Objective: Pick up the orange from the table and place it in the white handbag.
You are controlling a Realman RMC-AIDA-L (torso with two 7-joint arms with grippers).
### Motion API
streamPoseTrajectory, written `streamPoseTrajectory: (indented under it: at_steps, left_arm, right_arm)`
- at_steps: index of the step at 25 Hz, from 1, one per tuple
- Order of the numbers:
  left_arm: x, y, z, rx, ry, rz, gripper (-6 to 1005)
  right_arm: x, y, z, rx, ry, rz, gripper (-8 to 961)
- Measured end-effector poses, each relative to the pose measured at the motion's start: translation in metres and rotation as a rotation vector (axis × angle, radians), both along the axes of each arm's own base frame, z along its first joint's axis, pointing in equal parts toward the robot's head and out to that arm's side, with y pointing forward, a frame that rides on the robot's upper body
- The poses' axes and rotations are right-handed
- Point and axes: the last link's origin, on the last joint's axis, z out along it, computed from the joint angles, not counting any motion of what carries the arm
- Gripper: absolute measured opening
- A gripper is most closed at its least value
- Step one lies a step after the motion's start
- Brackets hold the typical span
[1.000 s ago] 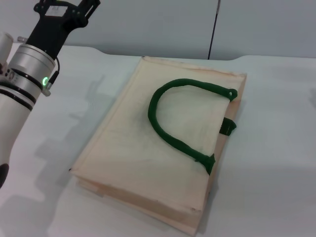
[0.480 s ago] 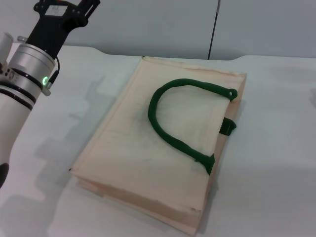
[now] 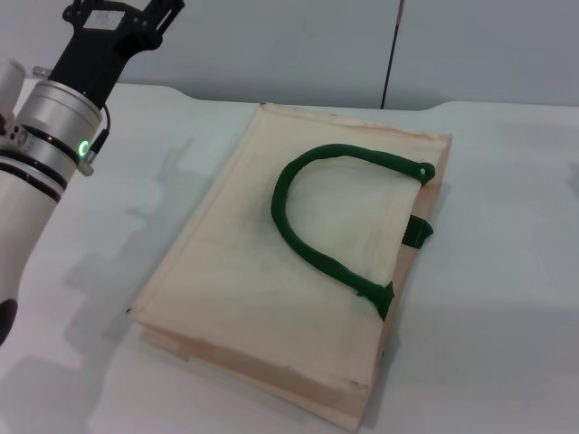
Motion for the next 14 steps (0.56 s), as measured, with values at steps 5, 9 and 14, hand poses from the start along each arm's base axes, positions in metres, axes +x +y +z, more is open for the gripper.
streamPoseTrajectory:
  at_steps: [5, 9, 14]
  left_arm:
    - [-0.0001, 0.0, 0.0001, 0.0, -0.001, 0.0, 861]
    - [-0.0001, 0.0001, 0.0002, 0.0, -0.001, 0.0, 861]
    - [-0.0005, -0.0001, 0.0004, 0.0, -0.001, 0.001, 861]
  right_arm:
    - [-0.0001, 0.0, 0.0, 0.0, 0.0, 0.0, 891]
    - [-0.0003, 0.0002, 0.0, 0.0, 0.0, 0.001, 891]
    - [-0.0004, 0.0004, 0.0, 0.0, 0.0, 0.001, 891]
